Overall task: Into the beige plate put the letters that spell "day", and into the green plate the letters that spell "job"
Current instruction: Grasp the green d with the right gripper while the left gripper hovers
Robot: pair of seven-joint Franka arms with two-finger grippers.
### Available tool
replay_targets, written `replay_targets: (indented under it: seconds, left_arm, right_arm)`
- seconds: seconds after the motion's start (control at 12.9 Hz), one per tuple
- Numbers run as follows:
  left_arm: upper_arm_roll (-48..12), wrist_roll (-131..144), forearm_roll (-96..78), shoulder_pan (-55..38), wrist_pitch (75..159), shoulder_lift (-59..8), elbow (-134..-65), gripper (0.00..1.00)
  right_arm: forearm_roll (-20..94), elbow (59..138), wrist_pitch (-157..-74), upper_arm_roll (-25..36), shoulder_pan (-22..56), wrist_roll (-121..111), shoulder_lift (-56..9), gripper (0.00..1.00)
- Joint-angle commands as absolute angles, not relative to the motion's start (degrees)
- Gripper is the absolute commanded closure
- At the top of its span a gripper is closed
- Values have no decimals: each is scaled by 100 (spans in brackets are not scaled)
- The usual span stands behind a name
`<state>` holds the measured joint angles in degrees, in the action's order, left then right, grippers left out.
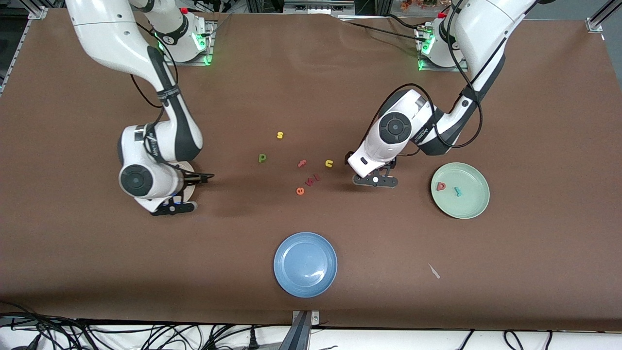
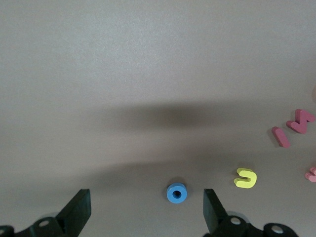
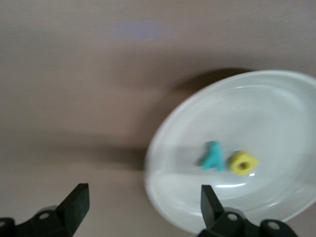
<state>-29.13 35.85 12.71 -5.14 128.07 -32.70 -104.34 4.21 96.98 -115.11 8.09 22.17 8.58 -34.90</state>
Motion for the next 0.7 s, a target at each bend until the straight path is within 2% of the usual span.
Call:
replay_targets:
  seconds: [0.0,0.15,0.39,0.62]
  left_arm:
    - [-2883,3621,1187,-562,12788,-3305,-10336,0]
    - [-2892,3621,1187,-554,12788,-3340,-10292,0]
    - [-2892,3621,1178,-554,12788,-3349,-10239,0]
    - [-2892,3621,1187,-554,12788,-3349,-10239,0]
  right_arm:
    - [457,9738,-11391,353,2224,2034,-3305,0]
    - [440,9773,-11426,54,2267,2660,-3261,0]
    - [439,9861,-11618,-70,2565,3644,-3252,0]
    - [431,10553,-12477,-88,2803,4174,-3007,0]
